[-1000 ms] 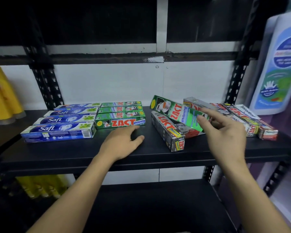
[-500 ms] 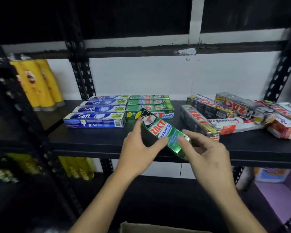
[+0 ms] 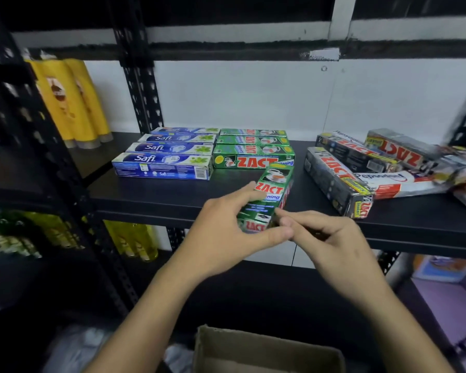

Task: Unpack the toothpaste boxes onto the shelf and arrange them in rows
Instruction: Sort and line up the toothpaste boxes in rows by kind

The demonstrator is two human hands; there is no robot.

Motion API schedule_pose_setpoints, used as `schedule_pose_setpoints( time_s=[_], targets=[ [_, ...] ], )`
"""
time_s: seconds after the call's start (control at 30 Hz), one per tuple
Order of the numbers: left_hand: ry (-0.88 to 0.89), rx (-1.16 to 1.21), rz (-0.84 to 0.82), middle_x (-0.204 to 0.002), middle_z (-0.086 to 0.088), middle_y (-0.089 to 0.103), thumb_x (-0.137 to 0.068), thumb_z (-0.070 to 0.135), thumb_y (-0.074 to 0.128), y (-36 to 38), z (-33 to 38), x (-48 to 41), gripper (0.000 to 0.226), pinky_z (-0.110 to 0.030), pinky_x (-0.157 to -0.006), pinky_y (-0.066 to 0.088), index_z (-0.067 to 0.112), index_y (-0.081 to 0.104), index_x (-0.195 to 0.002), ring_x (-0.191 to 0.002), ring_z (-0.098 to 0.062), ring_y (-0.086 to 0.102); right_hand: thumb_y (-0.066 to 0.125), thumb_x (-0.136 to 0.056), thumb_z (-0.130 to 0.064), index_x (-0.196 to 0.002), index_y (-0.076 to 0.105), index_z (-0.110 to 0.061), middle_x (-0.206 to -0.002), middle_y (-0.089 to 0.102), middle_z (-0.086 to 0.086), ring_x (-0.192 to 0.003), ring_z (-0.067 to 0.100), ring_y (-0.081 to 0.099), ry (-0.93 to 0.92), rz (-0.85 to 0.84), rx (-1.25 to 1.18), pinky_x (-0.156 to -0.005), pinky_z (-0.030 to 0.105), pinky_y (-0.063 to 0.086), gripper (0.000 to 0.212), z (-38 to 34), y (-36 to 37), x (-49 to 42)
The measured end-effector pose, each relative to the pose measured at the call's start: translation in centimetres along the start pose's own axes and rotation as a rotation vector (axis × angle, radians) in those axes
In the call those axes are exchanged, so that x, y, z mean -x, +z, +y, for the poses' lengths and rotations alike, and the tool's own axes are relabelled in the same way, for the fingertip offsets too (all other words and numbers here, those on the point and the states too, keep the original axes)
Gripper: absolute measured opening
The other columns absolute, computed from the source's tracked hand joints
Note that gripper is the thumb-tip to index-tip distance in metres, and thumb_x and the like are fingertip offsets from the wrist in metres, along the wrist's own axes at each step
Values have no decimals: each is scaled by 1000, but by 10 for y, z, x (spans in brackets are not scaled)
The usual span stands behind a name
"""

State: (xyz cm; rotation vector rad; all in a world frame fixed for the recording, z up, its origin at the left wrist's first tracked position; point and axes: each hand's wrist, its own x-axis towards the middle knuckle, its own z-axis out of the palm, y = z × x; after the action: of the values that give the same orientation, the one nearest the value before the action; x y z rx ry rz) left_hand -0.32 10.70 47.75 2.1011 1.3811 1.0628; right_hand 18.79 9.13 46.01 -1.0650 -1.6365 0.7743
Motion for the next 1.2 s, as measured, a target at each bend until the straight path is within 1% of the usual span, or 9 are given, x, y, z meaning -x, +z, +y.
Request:
schedule_pose_setpoints(
  time_s=[0.1,0.23,0.37,0.47,0.53,0.63,0.83,1.07,1.2],
  targets=[
    [61,-92,20,-145,23,48,-66,68,75,-6,-6,1,70,-4,-99,36,40,62,-129,-126,15,44,69,-89,-22,-105,77,-26,-99,74,-14,-96,6,68,-67,-14,63,-86,30,54,18,1,1,-6],
    [110,-196,105,-132,21,59,-72,57,77,-16,-15,-1,52,-30,-103,44,38,70,-120,-119,1,52,69,-88,-27,-116,72,-27,-116,67,-15,-105,7,60,-296,117,569,-91,21,44,28,9,-9,-25],
    [149,-277,127,-114,18,66,-78,46,77,-31,-28,-12,39,-37,-92,48,30,75,-113,-107,-7,57,65,-90,-35,-135,59,-25,-141,53,0,-131,25,44,-335,-3,873,-107,40,38,47,17,-16,-51],
    [179,-295,125,-117,17,69,-78,42,78,-38,-40,-25,38,-39,-97,49,30,74,-114,-110,-4,60,56,-95,-43,-141,52,-32,-146,49,-1,-138,27,39,-239,-50,1001,-112,49,32,47,20,-14,-66],
    [188,-293,114,-121,18,68,-80,45,75,-41,-50,-36,40,-40,-103,46,32,73,-117,-114,-1,58,57,-95,-39,-135,58,-32,-139,57,-1,-133,28,46,-229,8,993,-109,49,36,41,24,-10,-74],
    [227,-378,127,-124,19,66,-81,68,62,-46,-63,-51,53,-47,-103,44,36,68,-123,-118,-4,57,65,-91,-31,-124,68,-25,-125,67,4,-123,33,55,-242,111,941,-101,46,46,34,30,-3,-83],
    [104,-505,452,-123,5,68,-88,63,51,-87,-95,-91,53,-39,-104,34,30,66,-127,-118,-16,56,71,-87,-28,-117,72,-23,-116,70,1,-115,30,55,-192,174,936,-96,40,47,31,40,0,-103],
    [15,-619,310,-134,8,61,-84,62,37,-95,-131,-98,60,-39,-105,21,32,60,-131,-128,-17,44,71,-86,-30,-113,73,-21,-115,70,4,-111,34,58,-183,202,956,-97,40,43,29,54,2,-126],
    [4,-586,277,-118,8,61,-80,62,29,-97,-136,-103,61,-41,-104,24,33,68,-117,-119,-17,46,67,-88,-36,-118,70,-27,-116,64,6,-110,35,54,-145,192,966,-97,40,36,32,58,6,-135]
  ],
)
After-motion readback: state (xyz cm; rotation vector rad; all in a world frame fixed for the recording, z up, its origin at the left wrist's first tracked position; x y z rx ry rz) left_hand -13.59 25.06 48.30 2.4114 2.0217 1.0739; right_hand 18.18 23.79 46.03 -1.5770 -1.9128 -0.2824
